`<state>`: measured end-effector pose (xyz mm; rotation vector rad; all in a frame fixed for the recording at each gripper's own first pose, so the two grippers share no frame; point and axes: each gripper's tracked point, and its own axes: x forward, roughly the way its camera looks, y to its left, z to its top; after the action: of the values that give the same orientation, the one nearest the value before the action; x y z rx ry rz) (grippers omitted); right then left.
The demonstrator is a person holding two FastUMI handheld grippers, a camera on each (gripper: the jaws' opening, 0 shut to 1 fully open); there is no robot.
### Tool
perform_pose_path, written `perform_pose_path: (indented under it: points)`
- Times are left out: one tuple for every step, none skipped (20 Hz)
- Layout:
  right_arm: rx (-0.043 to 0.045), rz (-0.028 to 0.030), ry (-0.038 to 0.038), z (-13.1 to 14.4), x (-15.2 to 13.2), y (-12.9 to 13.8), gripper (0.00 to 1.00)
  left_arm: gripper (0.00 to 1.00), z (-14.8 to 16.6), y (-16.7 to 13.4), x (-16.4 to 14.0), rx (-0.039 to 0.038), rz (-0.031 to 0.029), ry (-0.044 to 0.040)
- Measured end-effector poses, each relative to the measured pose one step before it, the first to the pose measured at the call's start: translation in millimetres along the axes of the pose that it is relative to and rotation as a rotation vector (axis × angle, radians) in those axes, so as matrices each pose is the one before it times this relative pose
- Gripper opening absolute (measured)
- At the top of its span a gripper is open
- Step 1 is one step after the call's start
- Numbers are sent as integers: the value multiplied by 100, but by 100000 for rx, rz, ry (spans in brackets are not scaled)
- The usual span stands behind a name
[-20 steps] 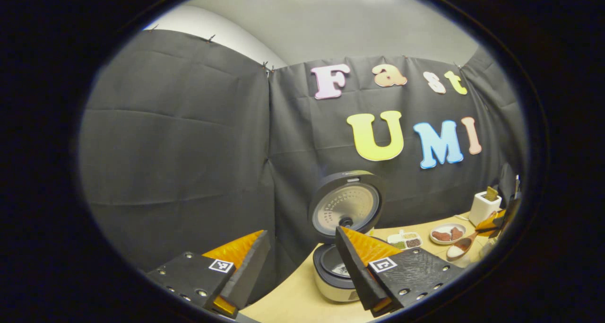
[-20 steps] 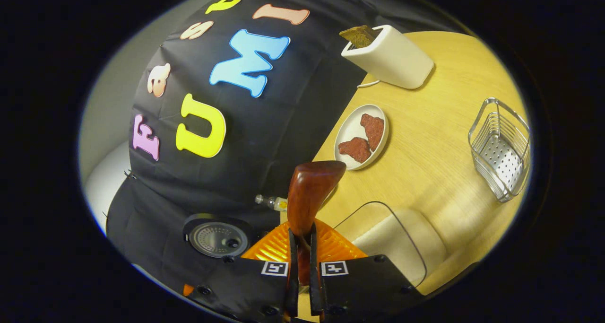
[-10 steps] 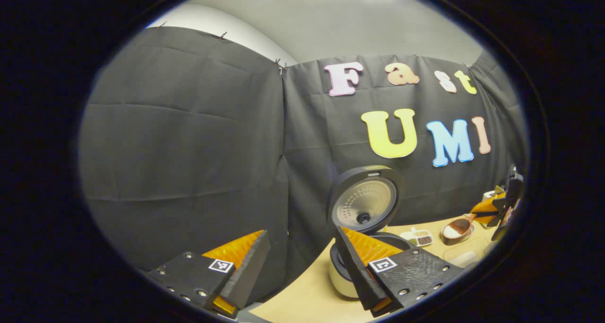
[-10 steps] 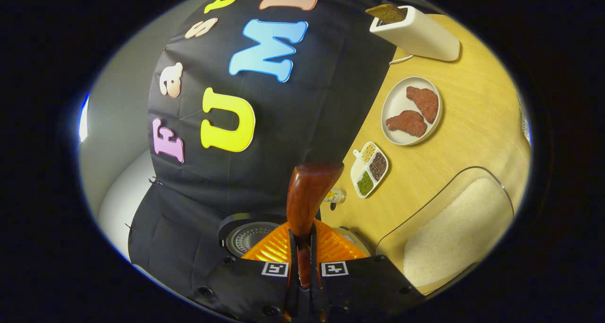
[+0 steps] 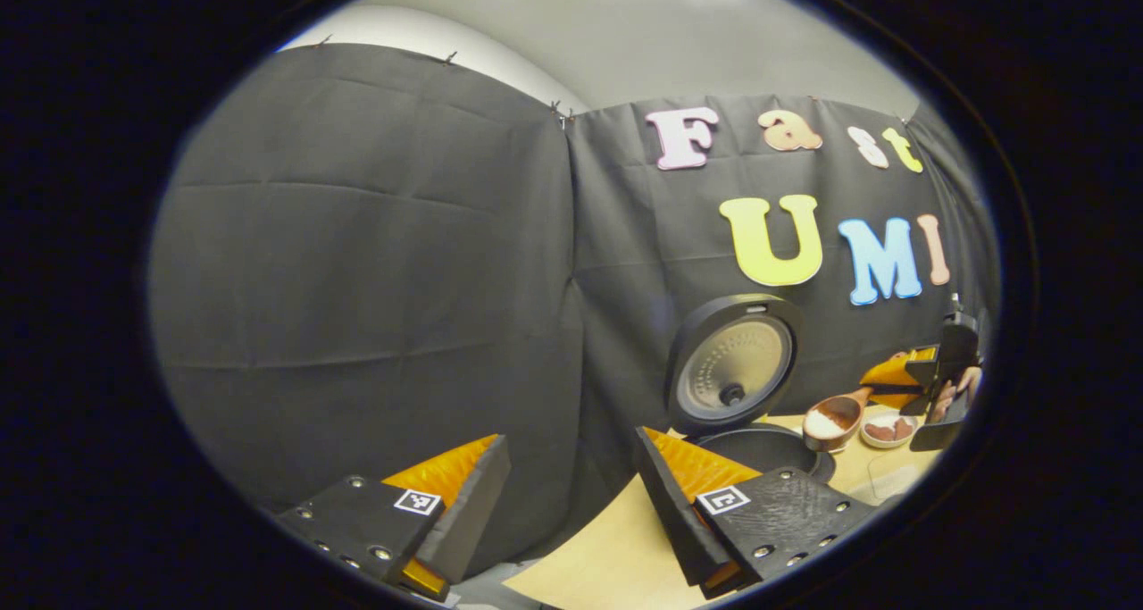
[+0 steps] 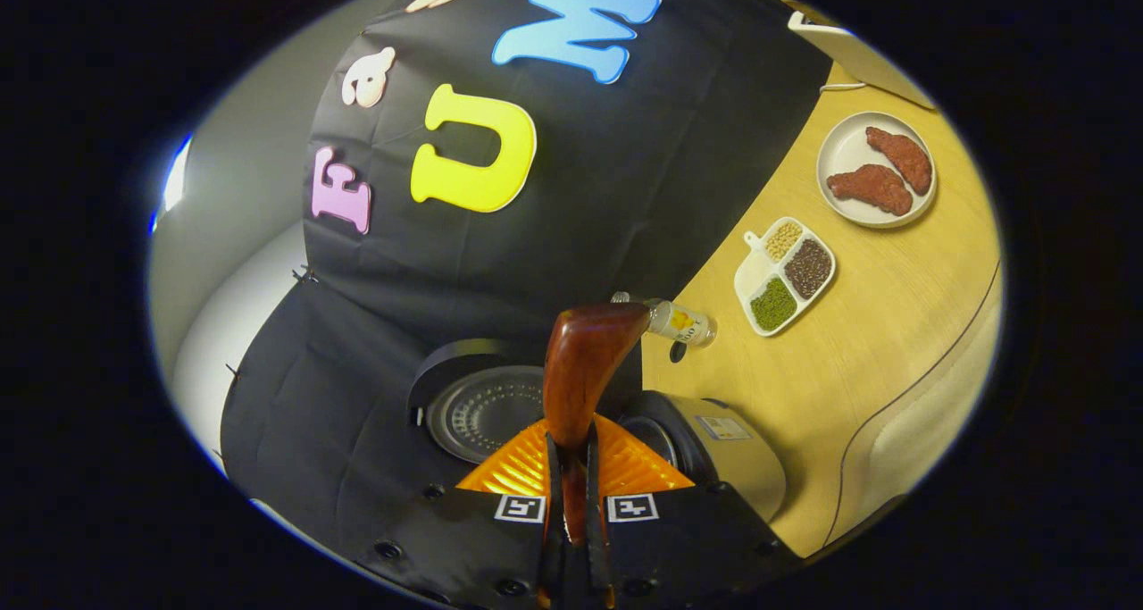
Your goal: Close the left gripper, press the button to open the rice cooker; take a wooden spoon from the chopstick holder with the right hand, scoop a spoonful of rice and pour it into the rice cooker, then put the wooden spoon back into the chopstick holder.
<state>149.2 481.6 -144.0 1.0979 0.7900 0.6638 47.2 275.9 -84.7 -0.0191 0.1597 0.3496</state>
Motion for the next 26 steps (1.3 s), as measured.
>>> perform_pose_path:
  points:
    - [-2952, -658, 1210, -622, 813, -70, 11, 87, -270, 351, 126, -402, 621, 453]
    - [-3020, -775, 1365, -879, 1001, -127, 11, 87, -367, -87, -218, -465, 542, 349]
    - [-2886, -890, 1411, -639, 941, -257, 11, 87, -298, 195, 236, -310, 567, 440]
    - [-2750, -825, 1347, -827, 853, 106, 11, 87, -547, 407, 176, -188, 588, 454]
    - [-2451, -738, 1381, -793, 643, 38, 11, 87, -272, 300, 166, -58, 505, 458]
    - [-2452, -445, 1258, -615, 655, 55, 11, 87, -220, 387, -111, -65, 472, 398]
    - [-2685, -400, 1124, -583, 565, 139, 11, 88, -87, 399, -64, -16, 410, 349]
    - [-3342, -746, 1149, -475, 427, 43, 11, 88, -309, 143, -86, -10, 328, 442]
    - [-3786, -1299, 1095, -441, 514, 18, 11, 88, -222, 180, -5, -95, 455, 413]
    - [-4213, -1413, 1096, -331, 360, -581, 11, 87, -298, -77, 134, -246, 271, 520]
    - [-4579, -1111, 980, -360, 193, -56, 11, 87, -172, 42, 91, -228, 352, 400]
    - [-4509, -864, 676, -166, 76, 145, 11, 87, -99, 208, 65, -144, 257, 80]
    - [-4676, -708, 451, -164, 171, -37, 11, 87, 4, -33, 91, -8, 206, 40]
    - [-4777, -744, 624, -273, 313, -9, 11, 87, -139, -128, 88, 79, 156, 144]
    - [-4775, -782, 644, -155, 186, -124, 11, 87, -26, -79, 93, 7, 8, 178]
    - [-5129, -644, 228, -217, 119, 172, 11, 88, -157, 11, 39, -57, -39, 98]
    - [-5258, -499, -91, 89, 27, -1, 11, 88, -34, -69, 140, -127, 65, 124]
    - [-5280, -643, -235, -87, 97, -60, 11, 89, -110, -161, 112, -210, -48, 71]
    - [-5075, -581, -349, 60, 126, -41, 11, 89, -150, -256, -64, -367, 44, 37]
    - [-4686, -397, -439, -149, 178, -113, 11, 89, -161, -69, -51, -241, -81, -109]
    - [-4276, -276, -183, 82, -13, 4, 11, 88, 6, -131, -21, 15, -65, -134]
    - [-4051, -206, -390, -197, 211, -29, 7, 89, -37, -2, 140, 146, 11, 9]
    - [-4067, -218, -464, 153, -22, -68, 11, 89, 0, 19, 151, 13, -5, 56]
    - [-4088, -483, -507, 89, 10, -95, 11, 88, 27, -50, -104, -185, 17, -40]
    - [-4319, -524, -623, 97, -62, -94, 11, 88, 30, 16, 7, -199, -8, -109]
    - [-4710, -621, -707, 241, -157, 122, 11, 87, -45, 73, -69, -129, 53, -66]
